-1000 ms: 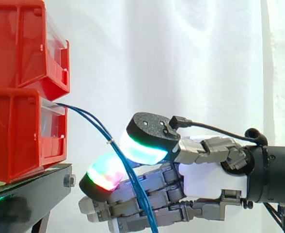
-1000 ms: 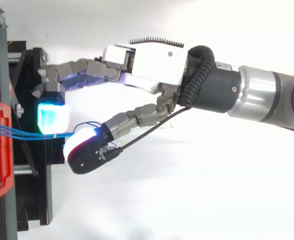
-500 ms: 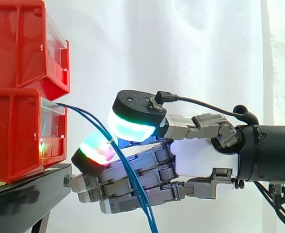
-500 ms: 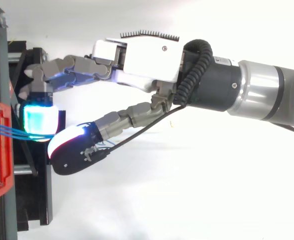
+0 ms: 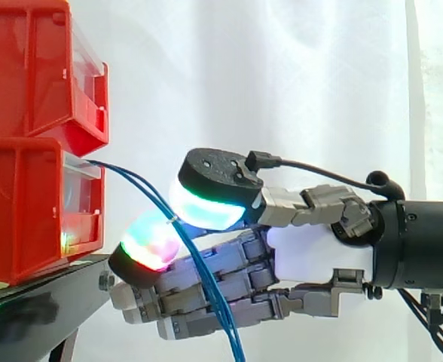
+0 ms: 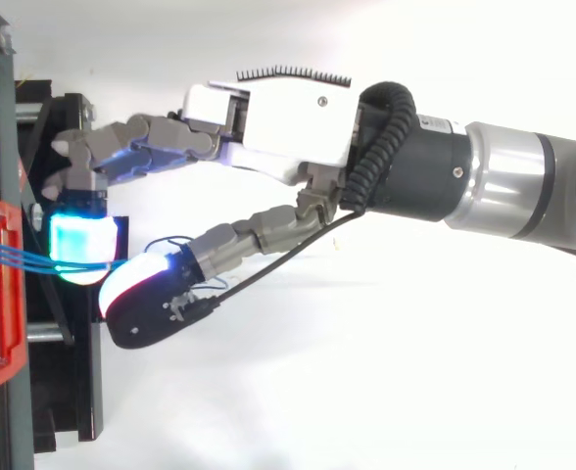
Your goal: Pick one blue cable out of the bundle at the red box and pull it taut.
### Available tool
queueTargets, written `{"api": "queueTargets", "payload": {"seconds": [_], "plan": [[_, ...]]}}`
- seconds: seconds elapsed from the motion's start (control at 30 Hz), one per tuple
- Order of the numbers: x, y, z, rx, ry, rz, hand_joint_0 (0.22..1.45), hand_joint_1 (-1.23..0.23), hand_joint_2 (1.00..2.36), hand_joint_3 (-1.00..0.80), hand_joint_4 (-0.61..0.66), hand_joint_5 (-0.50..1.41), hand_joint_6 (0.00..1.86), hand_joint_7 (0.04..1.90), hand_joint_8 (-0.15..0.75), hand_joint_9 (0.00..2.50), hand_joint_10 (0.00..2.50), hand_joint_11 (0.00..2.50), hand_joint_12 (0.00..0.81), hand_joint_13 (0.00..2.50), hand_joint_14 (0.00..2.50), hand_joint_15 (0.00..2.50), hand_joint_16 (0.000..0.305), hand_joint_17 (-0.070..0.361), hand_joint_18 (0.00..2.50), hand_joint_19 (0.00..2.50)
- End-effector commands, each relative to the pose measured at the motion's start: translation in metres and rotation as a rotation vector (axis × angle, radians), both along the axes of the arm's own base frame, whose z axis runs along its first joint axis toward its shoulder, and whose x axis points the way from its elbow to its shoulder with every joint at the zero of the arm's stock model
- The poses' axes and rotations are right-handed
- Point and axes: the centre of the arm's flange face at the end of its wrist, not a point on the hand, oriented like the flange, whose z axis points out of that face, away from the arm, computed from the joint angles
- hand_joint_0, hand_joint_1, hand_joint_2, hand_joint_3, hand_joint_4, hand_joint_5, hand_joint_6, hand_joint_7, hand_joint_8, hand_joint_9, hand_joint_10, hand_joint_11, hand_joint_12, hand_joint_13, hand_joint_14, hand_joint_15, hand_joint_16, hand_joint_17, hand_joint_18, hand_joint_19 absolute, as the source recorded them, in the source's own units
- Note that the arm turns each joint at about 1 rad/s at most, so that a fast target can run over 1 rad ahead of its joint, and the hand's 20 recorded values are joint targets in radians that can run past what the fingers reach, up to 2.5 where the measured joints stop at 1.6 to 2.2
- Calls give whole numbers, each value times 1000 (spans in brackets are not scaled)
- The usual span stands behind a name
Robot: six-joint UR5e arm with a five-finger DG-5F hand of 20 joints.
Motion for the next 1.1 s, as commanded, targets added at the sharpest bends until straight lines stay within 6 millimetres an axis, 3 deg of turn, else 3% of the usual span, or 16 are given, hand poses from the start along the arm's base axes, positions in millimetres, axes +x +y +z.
{"api": "queueTargets", "payload": {"seconds": [0.0, 0.3, 0.47, 0.9, 1.07], "plan": [[-4, 2, -11, -13, -6, -5, 559, -763, 1004, -431, 210, -113, 604, 1105, 278, 437, 2, 138, 319, 200, 3, 80, 50, 113, 26, 75], [-4, 5, -17, -7, -47, -4, 555, -743, 1004, -442, 201, -111, 596, 1126, 280, 440, 3, 146, 319, 198, 2, 77, 50, 113, 28, 82], [1, 3, -6, -7, -61, -6, 553, -736, 1003, -445, 198, -110, 594, 1127, 281, 444, 3, 145, 319, 197, 3, 77, 50, 113, 28, 83], [0, -1, -6, -4, -51, -7, 614, -663, 1008, -388, 187, -94, 529, 1228, 273, 457, 2, 132, 309, 197, 2, 78, 48, 109, 22, 89], [0, -2, -6, -4, -51, -8, 612, -700, 1009, -350, 207, -161, 671, 979, 274, 451, 3, 169, 312, 204, 1, 72, 48, 109, 37, 68]]}}
